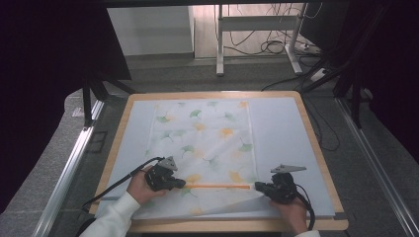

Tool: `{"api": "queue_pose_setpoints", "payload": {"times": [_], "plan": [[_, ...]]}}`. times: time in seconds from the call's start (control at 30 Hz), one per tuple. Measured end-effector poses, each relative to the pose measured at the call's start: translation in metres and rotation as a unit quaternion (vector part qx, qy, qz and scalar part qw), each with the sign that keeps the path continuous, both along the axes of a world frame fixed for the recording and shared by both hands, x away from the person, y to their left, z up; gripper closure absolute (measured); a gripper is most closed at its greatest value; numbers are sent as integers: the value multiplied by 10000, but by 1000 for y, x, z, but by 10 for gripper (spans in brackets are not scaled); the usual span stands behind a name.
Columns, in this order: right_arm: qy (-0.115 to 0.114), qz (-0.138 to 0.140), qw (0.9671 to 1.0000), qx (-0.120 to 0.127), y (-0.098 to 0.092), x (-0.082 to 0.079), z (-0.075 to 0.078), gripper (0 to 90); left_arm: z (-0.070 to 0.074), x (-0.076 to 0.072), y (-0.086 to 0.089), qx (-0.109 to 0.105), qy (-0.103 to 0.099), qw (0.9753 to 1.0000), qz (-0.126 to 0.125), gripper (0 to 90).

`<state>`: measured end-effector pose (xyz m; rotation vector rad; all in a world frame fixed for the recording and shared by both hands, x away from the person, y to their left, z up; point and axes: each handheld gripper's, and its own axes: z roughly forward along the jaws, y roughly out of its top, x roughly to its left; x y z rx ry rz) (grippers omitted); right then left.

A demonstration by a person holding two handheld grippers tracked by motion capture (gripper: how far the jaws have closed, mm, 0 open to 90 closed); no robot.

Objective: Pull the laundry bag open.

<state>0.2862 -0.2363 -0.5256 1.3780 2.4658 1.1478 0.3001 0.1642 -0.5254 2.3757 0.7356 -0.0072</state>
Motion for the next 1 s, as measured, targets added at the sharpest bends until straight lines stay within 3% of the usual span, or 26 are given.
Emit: {"api": "queue_pose_setpoints", "payload": {"times": [0.23,0.53,1.0], "plan": [[-8,3,10000,0,0,0,0,896,-1,-1,10,2,28,10000,94,900],[-10,8,10000,-5,0,0,0,896,-3,-4,36,-53,75,9994,334,900],[-12,14,10000,-10,0,0,0,896,-3,-9,56,-10,49,9986,519,900]]}}
